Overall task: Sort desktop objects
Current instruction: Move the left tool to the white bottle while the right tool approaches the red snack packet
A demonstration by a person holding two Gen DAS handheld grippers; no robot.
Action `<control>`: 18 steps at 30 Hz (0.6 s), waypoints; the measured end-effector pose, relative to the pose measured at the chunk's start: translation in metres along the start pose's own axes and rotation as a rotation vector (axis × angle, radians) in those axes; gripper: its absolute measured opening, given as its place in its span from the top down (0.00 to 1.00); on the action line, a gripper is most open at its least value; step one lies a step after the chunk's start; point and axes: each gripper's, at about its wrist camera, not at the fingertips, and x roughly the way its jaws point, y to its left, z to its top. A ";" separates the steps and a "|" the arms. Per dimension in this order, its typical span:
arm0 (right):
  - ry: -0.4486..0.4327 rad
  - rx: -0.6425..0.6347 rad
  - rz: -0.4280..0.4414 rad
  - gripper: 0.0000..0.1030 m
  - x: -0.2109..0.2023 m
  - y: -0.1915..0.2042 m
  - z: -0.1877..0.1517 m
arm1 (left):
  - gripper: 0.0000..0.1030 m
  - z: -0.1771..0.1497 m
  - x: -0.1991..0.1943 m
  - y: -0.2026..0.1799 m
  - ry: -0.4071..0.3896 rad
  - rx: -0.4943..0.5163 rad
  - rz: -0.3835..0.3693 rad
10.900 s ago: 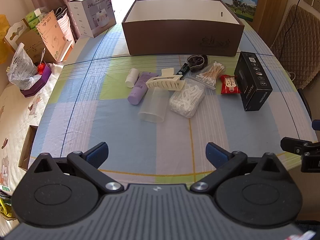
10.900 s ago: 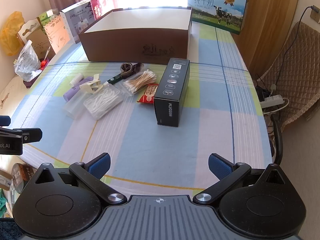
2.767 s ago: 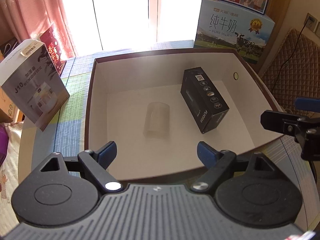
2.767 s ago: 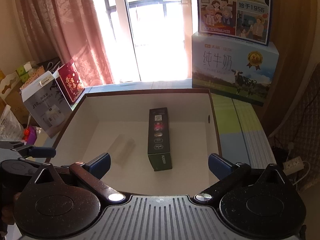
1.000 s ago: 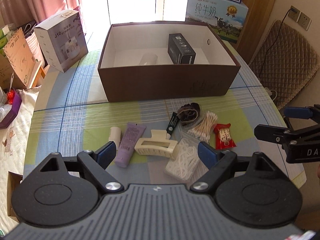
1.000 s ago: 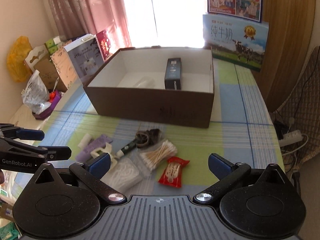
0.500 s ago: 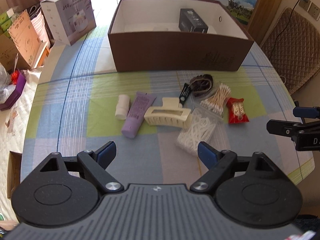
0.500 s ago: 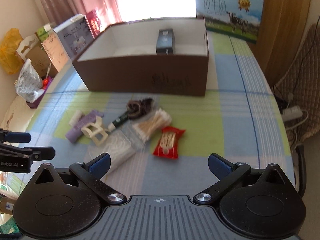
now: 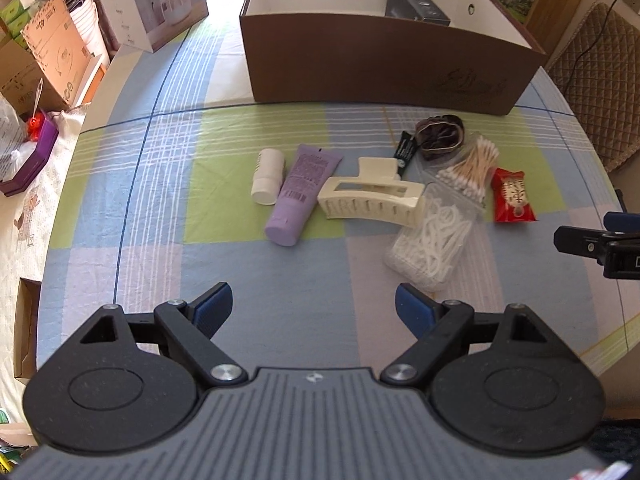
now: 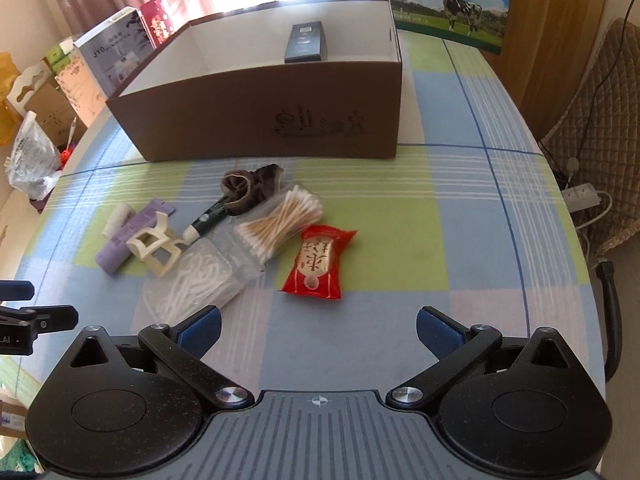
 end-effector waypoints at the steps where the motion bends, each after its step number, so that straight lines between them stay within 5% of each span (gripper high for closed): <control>1: -0.002 0.000 -0.002 0.02 0.002 0.000 0.000 | 0.16 0.000 0.002 0.001 0.003 -0.003 0.001; 9: -0.039 0.008 -0.018 0.04 0.016 -0.002 0.002 | 0.16 0.007 0.014 0.015 -0.014 -0.015 0.004; 18: -0.058 0.014 -0.015 0.33 0.039 -0.003 0.012 | 0.18 0.025 0.026 0.028 -0.046 -0.021 0.017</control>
